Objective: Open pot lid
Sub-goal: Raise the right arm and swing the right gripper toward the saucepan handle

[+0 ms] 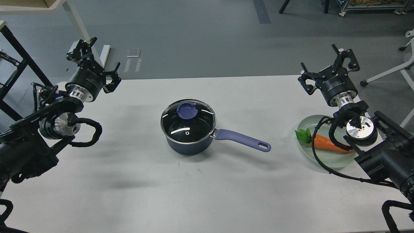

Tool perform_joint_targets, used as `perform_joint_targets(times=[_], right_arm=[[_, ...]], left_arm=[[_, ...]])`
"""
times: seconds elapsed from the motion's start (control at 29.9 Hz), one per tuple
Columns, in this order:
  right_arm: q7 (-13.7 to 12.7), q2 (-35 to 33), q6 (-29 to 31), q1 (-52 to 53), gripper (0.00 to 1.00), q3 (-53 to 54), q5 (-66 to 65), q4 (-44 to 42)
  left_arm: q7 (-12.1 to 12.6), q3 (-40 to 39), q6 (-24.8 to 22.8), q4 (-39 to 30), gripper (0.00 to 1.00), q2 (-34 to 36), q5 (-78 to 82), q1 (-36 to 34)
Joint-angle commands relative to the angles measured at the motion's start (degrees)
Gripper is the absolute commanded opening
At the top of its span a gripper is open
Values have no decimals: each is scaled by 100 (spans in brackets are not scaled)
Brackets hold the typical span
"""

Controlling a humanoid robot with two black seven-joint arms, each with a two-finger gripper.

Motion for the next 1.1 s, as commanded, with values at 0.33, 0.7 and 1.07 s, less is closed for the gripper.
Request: perform_joint_targets(times=[0.33, 0.7, 1.07], right_arm=[[17, 36, -29, -18, 100, -53, 0, 55], [17, -402, -617, 61, 100, -106, -148, 827], [26, -2021, -1084, 755, 100, -1117, -3336, 2488]], left_arm=[[-36, 0, 53, 13, 100, -23, -20, 52], [174, 0, -210, 92, 100, 12, -11, 17], [166, 79, 27, 84, 100, 4, -2, -19]])
